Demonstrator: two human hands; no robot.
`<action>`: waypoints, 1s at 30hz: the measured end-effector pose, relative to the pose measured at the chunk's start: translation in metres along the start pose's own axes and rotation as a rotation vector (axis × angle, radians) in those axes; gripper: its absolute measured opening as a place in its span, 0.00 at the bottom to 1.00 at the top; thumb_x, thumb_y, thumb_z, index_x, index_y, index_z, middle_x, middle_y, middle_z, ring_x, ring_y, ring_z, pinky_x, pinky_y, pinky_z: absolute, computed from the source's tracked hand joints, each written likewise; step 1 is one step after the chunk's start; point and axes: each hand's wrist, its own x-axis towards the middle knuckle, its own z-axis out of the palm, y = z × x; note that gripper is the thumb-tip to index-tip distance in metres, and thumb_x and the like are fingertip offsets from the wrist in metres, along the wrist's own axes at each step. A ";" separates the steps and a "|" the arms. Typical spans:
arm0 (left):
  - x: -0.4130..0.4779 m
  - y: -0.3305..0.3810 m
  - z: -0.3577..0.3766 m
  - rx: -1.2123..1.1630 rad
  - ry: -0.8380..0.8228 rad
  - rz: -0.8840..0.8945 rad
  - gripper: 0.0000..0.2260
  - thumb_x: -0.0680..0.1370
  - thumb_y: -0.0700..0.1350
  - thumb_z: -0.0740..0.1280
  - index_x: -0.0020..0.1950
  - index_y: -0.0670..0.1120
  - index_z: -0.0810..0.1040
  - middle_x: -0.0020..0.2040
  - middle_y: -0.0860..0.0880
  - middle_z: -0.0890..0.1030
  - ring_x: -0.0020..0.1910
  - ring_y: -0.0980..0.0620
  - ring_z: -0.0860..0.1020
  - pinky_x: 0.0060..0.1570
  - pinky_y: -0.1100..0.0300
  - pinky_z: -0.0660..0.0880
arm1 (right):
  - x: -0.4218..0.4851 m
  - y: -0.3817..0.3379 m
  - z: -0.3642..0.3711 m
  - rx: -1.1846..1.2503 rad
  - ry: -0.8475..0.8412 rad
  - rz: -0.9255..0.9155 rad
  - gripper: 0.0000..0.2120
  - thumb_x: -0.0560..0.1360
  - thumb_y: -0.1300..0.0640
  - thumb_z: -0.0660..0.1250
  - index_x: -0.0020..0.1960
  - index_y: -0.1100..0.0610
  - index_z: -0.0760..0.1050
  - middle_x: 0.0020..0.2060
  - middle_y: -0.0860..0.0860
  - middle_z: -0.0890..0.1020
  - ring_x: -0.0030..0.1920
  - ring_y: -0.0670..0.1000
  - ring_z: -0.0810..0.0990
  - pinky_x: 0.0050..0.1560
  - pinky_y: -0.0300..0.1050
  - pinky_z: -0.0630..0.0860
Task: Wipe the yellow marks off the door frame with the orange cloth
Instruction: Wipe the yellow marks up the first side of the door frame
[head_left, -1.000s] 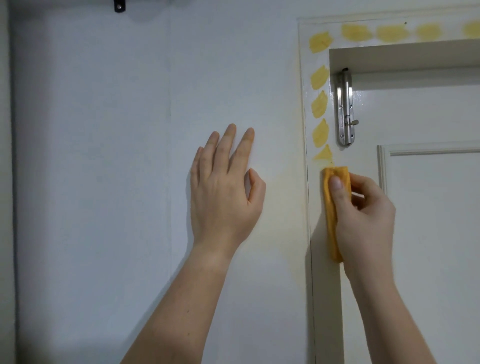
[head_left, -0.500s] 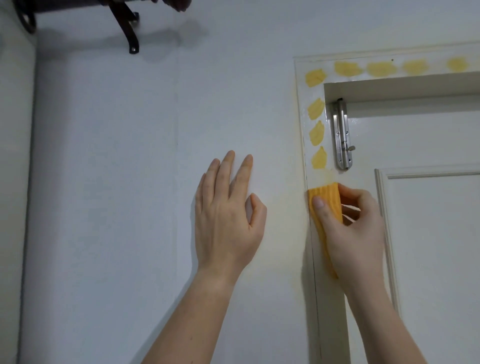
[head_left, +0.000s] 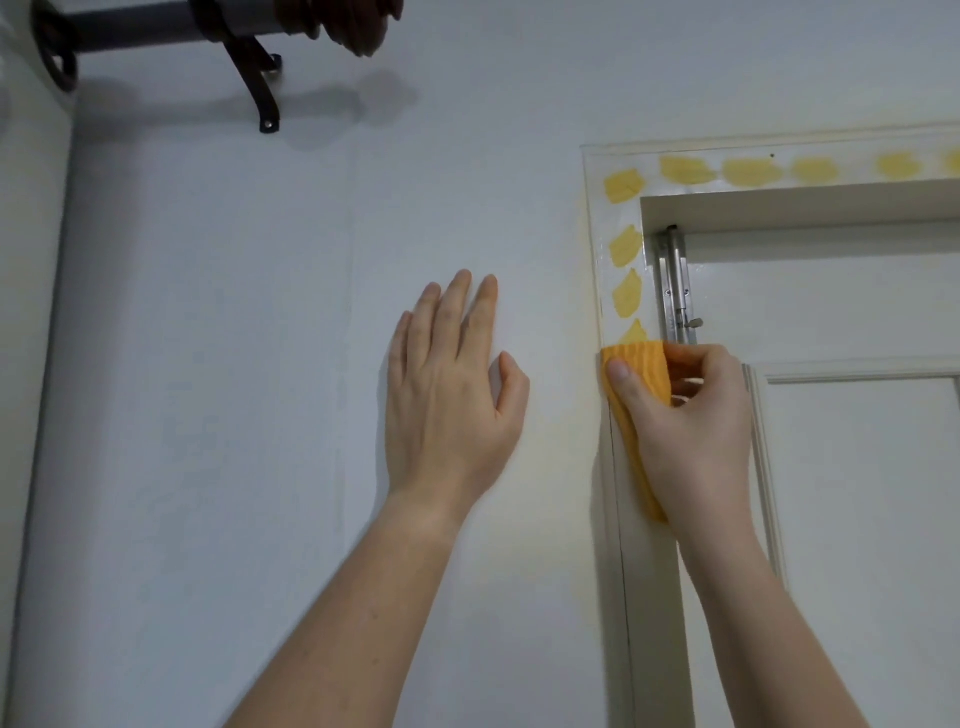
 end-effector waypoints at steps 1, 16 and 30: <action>-0.001 -0.001 0.000 -0.003 0.001 0.001 0.29 0.84 0.50 0.57 0.87 0.50 0.63 0.86 0.48 0.64 0.87 0.45 0.58 0.86 0.46 0.55 | 0.009 -0.004 0.003 -0.017 -0.001 -0.007 0.18 0.76 0.46 0.77 0.61 0.52 0.76 0.56 0.49 0.80 0.53 0.45 0.80 0.49 0.36 0.75; -0.001 -0.003 0.002 -0.024 -0.023 -0.006 0.29 0.84 0.51 0.56 0.87 0.52 0.61 0.87 0.50 0.63 0.87 0.48 0.57 0.86 0.47 0.54 | 0.041 -0.019 0.015 0.006 0.034 -0.018 0.15 0.79 0.46 0.73 0.60 0.53 0.78 0.55 0.50 0.82 0.51 0.44 0.80 0.48 0.38 0.75; -0.002 -0.005 0.004 -0.065 -0.015 -0.013 0.29 0.84 0.50 0.57 0.87 0.53 0.63 0.87 0.52 0.63 0.87 0.50 0.57 0.86 0.47 0.54 | 0.053 -0.024 0.015 -0.012 0.016 -0.018 0.11 0.82 0.48 0.69 0.57 0.55 0.78 0.53 0.52 0.82 0.50 0.49 0.79 0.44 0.34 0.70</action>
